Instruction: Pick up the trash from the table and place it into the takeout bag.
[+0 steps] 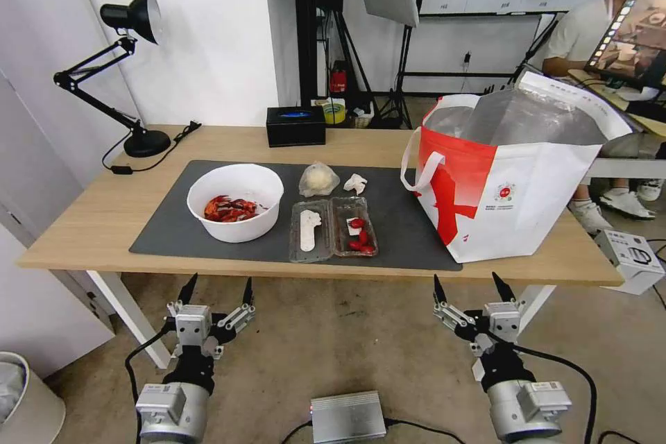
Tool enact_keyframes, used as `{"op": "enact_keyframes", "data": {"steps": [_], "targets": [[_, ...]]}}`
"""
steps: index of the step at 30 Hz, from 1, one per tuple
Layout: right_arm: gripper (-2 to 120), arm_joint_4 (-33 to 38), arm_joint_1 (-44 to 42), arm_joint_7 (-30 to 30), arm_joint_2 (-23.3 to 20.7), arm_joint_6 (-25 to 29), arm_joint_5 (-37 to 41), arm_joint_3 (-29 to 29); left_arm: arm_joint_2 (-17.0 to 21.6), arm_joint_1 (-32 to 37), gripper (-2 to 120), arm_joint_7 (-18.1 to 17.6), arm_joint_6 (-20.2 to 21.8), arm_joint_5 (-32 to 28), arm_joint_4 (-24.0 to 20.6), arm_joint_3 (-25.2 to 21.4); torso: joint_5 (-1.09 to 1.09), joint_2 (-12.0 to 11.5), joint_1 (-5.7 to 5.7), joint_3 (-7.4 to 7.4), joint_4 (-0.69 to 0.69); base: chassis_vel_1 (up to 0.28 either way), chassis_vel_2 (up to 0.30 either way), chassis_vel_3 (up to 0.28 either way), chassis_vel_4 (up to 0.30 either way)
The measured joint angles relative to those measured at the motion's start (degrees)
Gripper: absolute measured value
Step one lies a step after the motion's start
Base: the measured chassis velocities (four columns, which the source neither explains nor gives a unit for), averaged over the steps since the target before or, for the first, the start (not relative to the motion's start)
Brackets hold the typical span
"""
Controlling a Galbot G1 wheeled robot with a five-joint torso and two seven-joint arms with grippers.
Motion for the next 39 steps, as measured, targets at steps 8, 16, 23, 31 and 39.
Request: {"op": "enact_keyframes", "data": {"steps": [8,16,23,31,39], "targets": [[100,0.0,0.0,0.0,0.0,0.0,0.0,0.0,0.0,0.0,100,0.0,0.0,0.0,0.0,0.0,0.0,0.0,0.0,0.0,0.0,0.0,0.0,0.0,0.0],[100,0.0,0.0,0.0,0.0,0.0,0.0,0.0,0.0,0.0,100,0.0,0.0,0.0,0.0,0.0,0.0,0.0,0.0,0.0,0.0,0.0,0.0,0.0,0.0],[100,0.0,0.0,0.0,0.0,0.0,0.0,0.0,0.0,0.0,100,0.0,0.0,0.0,0.0,0.0,0.0,0.0,0.0,0.0,0.0,0.0,0.0,0.0,0.0],[100,-1.8,2.4,1.4,-2.8,-3.4,1.6,1.8,2.4,-2.4,100,-1.4,-0.1,-4.3,2.0,-0.1,-0.01,0.0,-0.02,0.0,-0.02,0.0,0.0,0.0,0.0],[100,-5.2,7.6,4.9,-8.8,-9.8,7.0,6.2,10.6,-10.3,100,-6.3,-0.9,-18.7,8.8,-0.7,0.0,0.0,0.0,0.0,-0.02,0.0,0.0,0.0,0.0]]}}
